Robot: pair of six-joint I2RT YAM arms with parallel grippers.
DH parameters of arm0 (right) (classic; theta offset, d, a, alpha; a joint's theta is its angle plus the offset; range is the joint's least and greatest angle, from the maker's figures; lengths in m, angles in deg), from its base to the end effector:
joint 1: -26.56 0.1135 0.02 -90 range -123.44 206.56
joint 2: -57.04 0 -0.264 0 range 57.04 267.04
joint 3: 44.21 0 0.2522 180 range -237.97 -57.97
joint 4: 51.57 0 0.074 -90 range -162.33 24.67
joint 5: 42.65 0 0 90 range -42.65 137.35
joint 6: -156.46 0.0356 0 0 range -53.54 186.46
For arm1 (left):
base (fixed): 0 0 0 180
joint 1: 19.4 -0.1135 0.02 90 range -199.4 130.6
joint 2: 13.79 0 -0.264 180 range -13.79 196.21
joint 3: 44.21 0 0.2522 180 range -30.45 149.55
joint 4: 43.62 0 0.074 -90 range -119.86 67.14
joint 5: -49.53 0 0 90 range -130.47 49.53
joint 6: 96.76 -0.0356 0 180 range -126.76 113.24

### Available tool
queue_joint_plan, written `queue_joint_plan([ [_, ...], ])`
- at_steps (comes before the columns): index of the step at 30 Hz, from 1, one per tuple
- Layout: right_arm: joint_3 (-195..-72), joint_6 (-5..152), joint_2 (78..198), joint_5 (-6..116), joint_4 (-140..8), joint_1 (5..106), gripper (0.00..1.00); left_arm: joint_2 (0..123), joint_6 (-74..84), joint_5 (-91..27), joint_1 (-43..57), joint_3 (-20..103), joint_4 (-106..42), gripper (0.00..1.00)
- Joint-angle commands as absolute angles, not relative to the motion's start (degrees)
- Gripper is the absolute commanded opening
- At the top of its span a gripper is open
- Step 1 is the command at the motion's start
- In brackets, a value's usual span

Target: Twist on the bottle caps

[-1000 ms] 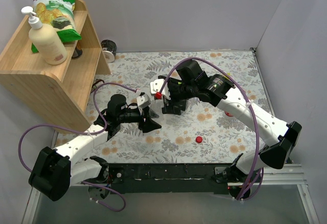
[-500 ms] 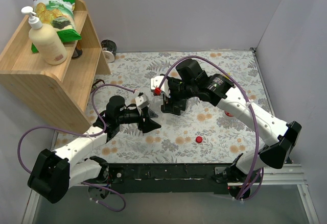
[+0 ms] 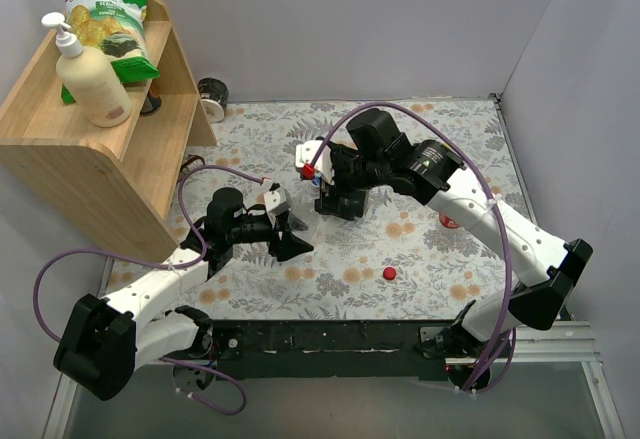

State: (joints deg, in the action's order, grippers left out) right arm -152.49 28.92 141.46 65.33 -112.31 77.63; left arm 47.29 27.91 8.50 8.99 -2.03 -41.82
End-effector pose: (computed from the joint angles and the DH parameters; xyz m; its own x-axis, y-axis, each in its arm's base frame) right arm 0.1870 0.2490 0.4135 0.2464 -0.6173 -0.7471 -0.9395 0.0372 -0.3405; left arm 0.1825 -0.1292 0.2285 -0.7864 0.0006 -0.6177 0.5904 0.2946 -0.7514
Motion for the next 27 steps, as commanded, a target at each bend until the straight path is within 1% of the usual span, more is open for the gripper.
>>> queue_joint_plan([
  [1,-155.6,28.3,139.9,66.5,-107.4,77.6,0.94,46.2,24.7,10.4,9.1,-1.2,-40.3,0.00],
  [8,-154.3,24.9,139.2,72.8,-107.6,78.0,0.94,46.1,24.0,10.3,9.2,-0.5,-39.2,0.00],
  [27,-149.4,24.2,136.6,72.1,-110.0,78.9,0.94,46.2,28.7,6.9,8.8,-1.6,-43.7,0.00],
])
